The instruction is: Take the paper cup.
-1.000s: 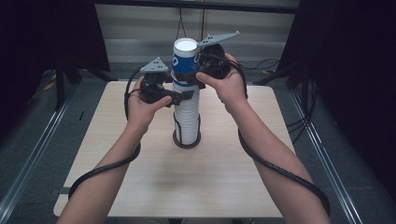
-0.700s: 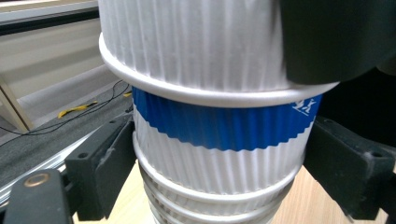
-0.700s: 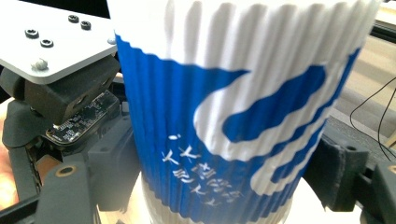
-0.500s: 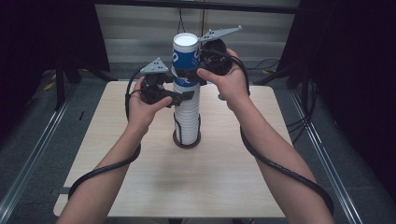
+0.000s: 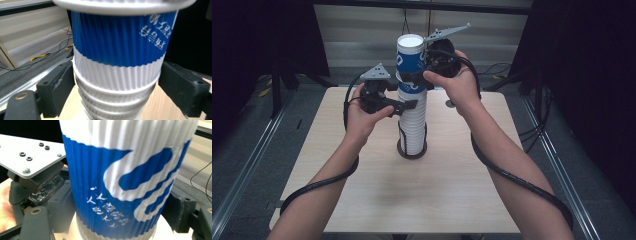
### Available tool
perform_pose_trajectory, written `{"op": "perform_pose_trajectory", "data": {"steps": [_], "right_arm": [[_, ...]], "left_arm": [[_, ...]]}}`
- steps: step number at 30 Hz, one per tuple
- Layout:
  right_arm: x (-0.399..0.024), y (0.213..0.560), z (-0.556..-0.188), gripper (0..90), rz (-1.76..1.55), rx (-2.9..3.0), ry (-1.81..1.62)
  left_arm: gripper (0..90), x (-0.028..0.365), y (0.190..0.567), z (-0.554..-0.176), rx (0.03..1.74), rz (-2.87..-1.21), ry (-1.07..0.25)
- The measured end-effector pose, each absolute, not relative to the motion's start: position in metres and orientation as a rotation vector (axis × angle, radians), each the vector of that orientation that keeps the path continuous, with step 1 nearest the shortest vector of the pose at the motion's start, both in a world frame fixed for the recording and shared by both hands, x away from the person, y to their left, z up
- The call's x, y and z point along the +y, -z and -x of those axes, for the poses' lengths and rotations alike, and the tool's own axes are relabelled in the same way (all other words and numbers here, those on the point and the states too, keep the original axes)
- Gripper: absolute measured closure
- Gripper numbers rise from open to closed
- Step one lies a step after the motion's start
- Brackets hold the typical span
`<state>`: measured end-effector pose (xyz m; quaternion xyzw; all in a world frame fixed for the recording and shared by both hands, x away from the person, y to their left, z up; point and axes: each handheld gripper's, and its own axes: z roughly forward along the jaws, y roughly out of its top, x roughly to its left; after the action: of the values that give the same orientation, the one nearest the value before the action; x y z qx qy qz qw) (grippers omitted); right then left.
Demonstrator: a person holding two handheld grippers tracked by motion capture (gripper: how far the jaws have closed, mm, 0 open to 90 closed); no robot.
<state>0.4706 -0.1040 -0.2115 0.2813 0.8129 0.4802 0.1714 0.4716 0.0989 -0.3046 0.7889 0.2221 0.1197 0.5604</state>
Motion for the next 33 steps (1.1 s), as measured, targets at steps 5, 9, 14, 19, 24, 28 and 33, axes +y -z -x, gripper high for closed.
{"op": "perform_pose_trajectory", "data": {"steps": [5, 9, 14, 19, 24, 28, 33], "right_arm": [[-0.102, 0.208, -0.47, 21.8, -0.793, 2.311, -1.342], [-0.102, 0.206, -0.47, 21.7, -0.789, 2.305, -1.353], [-0.102, 0.201, -0.469, 21.7, -0.793, 2.289, -1.368], [-0.103, 0.196, -0.47, 21.6, -0.787, 2.284, -1.375], [-0.107, 0.193, -0.47, 21.6, -0.794, 2.271, -1.392], [-0.108, 0.189, -0.469, 21.6, -0.799, 2.266, -1.39], [-0.11, 0.185, -0.467, 21.5, -0.79, 2.258, -1.382]], "left_arm": [[15.2, 0.103, 0.304, -0.47, 0.511, -1.869, -0.278], [15.4, 0.106, 0.303, -0.468, 0.513, -1.866, -0.283], [15.4, 0.109, 0.304, -0.468, 0.52, -1.878, -0.289], [15.4, 0.111, 0.305, -0.467, 0.524, -1.885, -0.297], [15.5, 0.11, 0.306, -0.465, 0.515, -1.902, -0.303], [15.5, 0.11, 0.307, -0.465, 0.512, -1.911, -0.308], [15.4, 0.11, 0.307, -0.465, 0.507, -1.923, -0.31]]}}
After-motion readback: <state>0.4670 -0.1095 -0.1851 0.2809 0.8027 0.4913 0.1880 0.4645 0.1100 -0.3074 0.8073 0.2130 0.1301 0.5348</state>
